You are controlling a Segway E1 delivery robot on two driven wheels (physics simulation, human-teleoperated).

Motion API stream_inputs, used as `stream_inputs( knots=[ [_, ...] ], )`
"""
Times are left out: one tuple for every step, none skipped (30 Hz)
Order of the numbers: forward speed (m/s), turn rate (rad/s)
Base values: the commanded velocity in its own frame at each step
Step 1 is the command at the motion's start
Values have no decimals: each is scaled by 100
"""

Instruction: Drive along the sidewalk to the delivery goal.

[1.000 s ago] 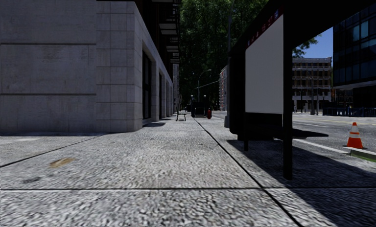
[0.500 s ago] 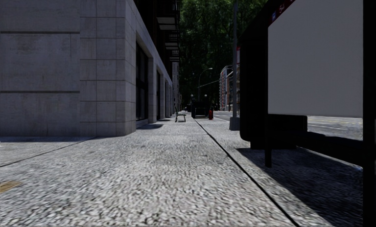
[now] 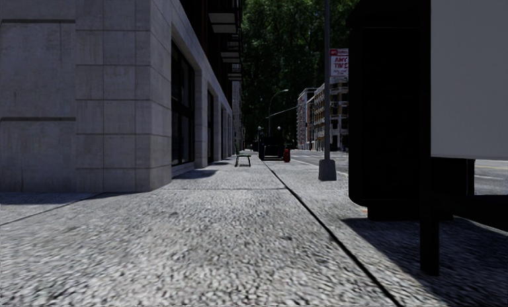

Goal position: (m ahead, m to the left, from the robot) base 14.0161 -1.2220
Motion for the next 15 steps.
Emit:
stream_inputs(
  knots=[
    [200,-3],
    [200,-3],
    [200,-3],
    [200,-3],
    [200,-6],
    [200,-9],
    [200,-10],
    [200,-12],
    [200,-15],
    [200,-20],
    [200,-25],
    [200,-27],
    [200,-27],
    [200,-27],
    [200,-27]
  ],
)
